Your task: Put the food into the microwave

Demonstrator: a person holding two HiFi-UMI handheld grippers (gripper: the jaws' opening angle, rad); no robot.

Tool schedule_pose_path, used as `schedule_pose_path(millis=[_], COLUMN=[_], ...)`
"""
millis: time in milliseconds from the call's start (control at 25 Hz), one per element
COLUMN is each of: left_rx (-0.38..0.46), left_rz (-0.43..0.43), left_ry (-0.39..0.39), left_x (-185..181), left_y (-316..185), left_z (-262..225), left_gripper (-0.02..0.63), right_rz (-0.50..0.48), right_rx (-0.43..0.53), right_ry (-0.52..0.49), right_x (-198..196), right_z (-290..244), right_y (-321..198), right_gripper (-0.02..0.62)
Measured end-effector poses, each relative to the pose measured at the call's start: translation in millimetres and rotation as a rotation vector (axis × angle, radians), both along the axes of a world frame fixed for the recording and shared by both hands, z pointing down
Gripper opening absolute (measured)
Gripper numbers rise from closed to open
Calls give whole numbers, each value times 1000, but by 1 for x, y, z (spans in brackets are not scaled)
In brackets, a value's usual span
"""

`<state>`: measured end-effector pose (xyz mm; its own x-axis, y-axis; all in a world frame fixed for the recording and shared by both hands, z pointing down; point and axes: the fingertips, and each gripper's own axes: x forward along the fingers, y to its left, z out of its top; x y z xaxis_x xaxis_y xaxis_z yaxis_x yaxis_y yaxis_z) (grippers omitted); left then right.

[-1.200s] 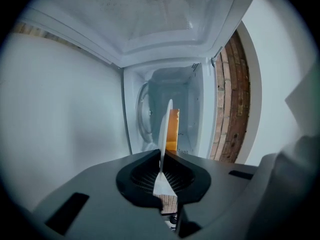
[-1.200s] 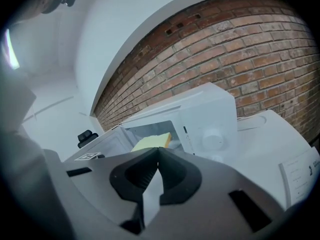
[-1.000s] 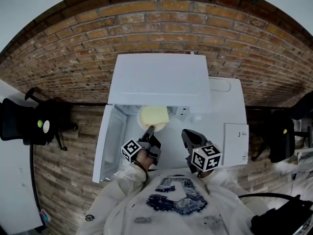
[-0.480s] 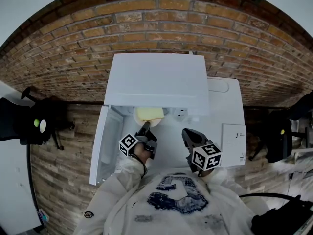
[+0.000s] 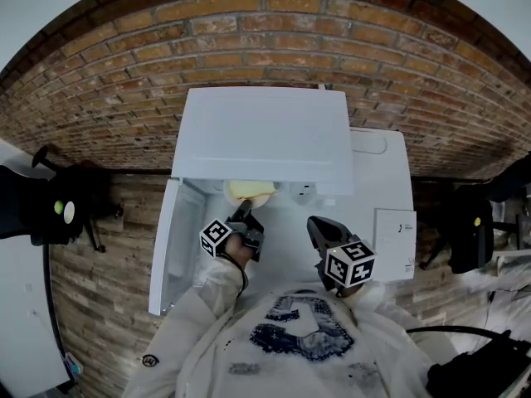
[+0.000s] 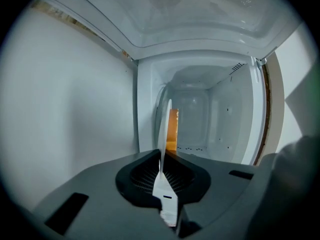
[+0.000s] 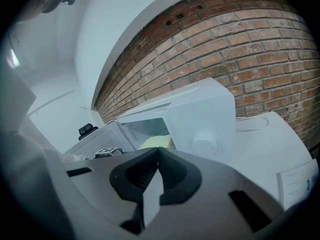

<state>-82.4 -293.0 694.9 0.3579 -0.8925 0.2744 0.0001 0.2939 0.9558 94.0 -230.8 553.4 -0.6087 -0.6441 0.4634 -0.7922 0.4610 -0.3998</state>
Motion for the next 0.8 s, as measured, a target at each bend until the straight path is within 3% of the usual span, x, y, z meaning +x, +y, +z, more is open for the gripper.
schedule_pose_path(millis=[320, 800], left_rx=[-29, 2], left_rz=[-18, 10], left_ry=[13, 18], left_x=[-2, -1], left_y=[-13, -28], left_z=[7, 9], left_gripper=[21, 21], right_rz=[1, 11], right_rx=[-13, -22], right_ry=[-1, -5], right_x=[0, 0], right_z=[4, 6], right_y=[-3, -6], right_gripper=[14, 14])
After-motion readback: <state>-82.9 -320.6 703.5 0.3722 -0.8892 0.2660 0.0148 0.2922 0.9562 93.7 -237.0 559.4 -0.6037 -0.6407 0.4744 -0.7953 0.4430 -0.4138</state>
